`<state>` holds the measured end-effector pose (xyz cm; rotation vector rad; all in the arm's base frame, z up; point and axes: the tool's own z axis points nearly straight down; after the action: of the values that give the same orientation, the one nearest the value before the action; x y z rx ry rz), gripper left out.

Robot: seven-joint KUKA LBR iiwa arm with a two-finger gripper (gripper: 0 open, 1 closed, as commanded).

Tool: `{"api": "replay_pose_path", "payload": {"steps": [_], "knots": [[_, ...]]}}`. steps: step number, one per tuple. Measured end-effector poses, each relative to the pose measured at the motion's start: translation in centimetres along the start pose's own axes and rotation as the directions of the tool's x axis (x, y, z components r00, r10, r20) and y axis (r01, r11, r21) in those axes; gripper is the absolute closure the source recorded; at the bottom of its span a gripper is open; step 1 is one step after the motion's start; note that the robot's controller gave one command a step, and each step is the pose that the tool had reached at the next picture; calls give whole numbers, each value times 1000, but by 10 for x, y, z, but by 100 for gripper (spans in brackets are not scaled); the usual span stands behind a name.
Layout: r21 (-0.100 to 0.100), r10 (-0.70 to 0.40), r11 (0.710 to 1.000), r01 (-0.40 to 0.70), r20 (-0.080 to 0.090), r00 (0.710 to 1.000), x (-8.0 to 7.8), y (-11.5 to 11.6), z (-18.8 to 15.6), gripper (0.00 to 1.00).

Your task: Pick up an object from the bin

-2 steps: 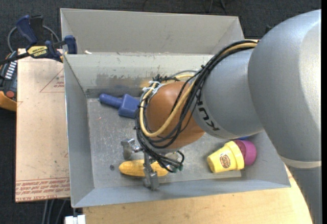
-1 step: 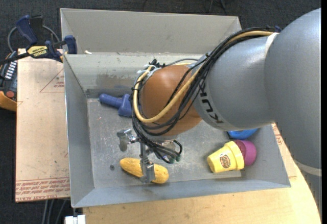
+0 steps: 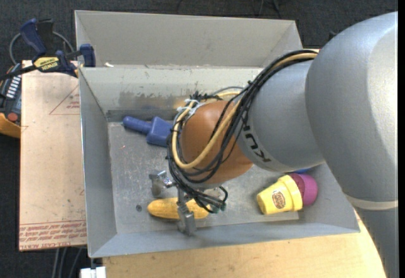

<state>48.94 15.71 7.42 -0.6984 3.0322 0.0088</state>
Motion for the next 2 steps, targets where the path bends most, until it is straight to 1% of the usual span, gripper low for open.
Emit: {"api": "replay_pose_path", "payload": {"steps": [1,2], "knots": [[-4,-275,961,275,-4,961,7,-1,1,0],[-2,2,1000,-2,1,1000,0,0,0,100]]}}
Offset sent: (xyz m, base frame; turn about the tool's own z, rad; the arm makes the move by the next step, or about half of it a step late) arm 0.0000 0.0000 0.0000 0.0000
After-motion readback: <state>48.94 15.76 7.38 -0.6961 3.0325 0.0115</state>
